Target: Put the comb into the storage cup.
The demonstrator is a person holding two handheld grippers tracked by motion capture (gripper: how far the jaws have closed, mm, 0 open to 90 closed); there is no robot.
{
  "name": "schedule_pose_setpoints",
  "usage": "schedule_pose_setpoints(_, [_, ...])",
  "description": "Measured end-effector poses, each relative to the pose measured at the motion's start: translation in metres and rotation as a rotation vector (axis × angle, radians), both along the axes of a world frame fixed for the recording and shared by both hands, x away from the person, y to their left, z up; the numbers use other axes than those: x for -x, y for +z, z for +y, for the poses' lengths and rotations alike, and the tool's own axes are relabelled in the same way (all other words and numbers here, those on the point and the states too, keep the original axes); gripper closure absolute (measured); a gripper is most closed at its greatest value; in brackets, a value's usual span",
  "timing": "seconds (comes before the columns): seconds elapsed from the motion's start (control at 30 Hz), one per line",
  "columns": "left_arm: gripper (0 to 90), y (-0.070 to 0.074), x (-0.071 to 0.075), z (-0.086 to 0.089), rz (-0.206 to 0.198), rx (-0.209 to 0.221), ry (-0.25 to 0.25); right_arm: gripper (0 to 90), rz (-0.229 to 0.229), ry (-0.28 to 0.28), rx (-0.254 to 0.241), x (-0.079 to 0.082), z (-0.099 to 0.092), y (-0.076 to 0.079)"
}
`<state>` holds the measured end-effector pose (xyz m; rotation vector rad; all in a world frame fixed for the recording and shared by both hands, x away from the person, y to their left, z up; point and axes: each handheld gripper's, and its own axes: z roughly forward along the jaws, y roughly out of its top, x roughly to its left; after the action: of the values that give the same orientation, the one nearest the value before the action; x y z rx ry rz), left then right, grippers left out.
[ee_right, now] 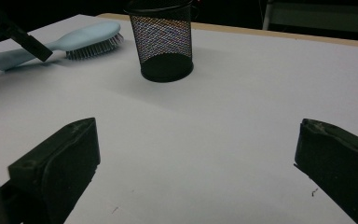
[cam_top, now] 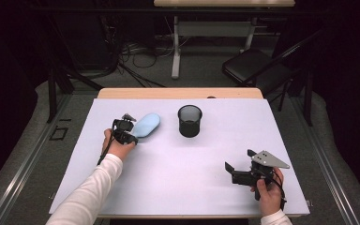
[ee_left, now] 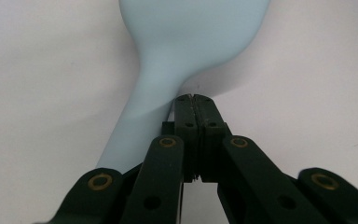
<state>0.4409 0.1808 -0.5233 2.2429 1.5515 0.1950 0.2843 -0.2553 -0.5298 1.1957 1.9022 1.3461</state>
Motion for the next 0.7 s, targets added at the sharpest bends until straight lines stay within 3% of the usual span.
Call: schedule_pose_setpoints(0.7, [81.8,0.0081,0.0072,-0.0051,-0.024,0.025,-0.043,0.0,0.001,-0.001,0.002,0.0002,0.0003,0.0001])
